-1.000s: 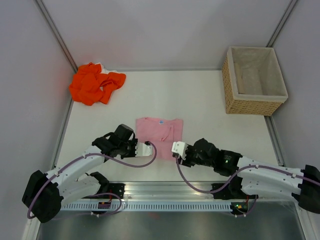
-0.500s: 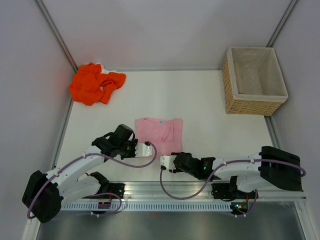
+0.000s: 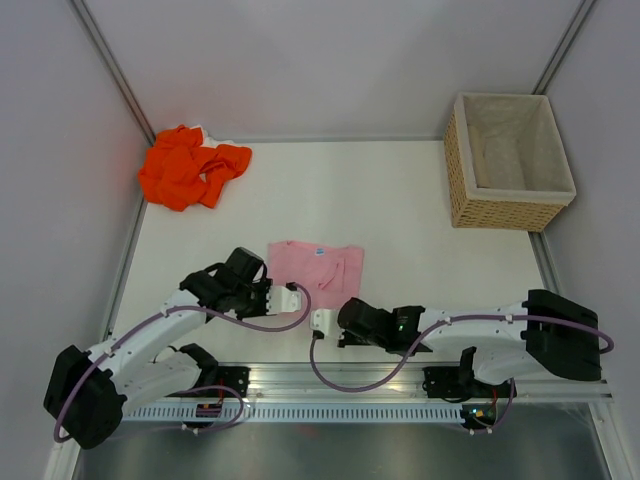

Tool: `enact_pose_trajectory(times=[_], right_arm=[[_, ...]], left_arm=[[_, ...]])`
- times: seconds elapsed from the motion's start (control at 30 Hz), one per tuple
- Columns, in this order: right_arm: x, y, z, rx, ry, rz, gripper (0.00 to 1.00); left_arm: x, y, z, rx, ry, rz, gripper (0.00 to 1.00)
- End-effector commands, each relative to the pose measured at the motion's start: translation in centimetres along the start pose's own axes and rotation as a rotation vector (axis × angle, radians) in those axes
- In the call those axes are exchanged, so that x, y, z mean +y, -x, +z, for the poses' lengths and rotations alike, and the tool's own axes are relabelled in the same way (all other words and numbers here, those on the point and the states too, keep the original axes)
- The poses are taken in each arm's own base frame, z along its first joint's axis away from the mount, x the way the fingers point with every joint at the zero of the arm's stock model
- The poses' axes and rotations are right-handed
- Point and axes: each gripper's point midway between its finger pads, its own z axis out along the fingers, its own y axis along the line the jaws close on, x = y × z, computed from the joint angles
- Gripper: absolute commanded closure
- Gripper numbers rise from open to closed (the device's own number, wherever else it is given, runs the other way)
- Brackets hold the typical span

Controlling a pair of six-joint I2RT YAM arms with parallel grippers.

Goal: Roll the t-shirts
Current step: Roll the tshirt

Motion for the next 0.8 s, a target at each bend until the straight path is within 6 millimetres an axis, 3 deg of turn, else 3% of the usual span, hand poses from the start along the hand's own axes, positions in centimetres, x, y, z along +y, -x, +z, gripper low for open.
enact_pose_trajectory(times=[0.0,0.13,0.33,0.47,0.57,0.73,0.77], right_arm=[[2.2,2.8,-2.3,-0.058,0.188,0.05,1.0],[4.8,3.9,-3.7,-0.096,0.351,0.077,1.0],[6.1,6.9,-7.0,-0.263,0.54,0.144,1.0],[3.6,6.5,-6.4,-0.307,0.554,0.3,1.0],[0.4,5.8,-5.5,-0.323,0.507,0.432,1.0],[-1.6,5.6,-3.8,-0.346,0.516,0.544,1.0],[-2.9,5.0,-3.4,-0.339,0.498,0.603,1.0]], left_arm=[[-1.6,0.6,-2.3,-0.008,-0.073,-0.071,0.98],[-3.3,-0.3,-4.1,0.036,-0.126,-0.091,0.98],[-7.2,-0.2,-7.0,0.029,-0.28,-0.127,0.98],[-7.2,0.1,-6.9,0.022,-0.317,-0.179,0.98],[-5.5,0.7,-5.8,-0.001,-0.304,-0.208,0.98],[-2.5,0.4,-4.4,-0.026,-0.313,-0.314,0.98],[-1.9,0.3,-4.0,-0.031,-0.317,-0.327,0.98]])
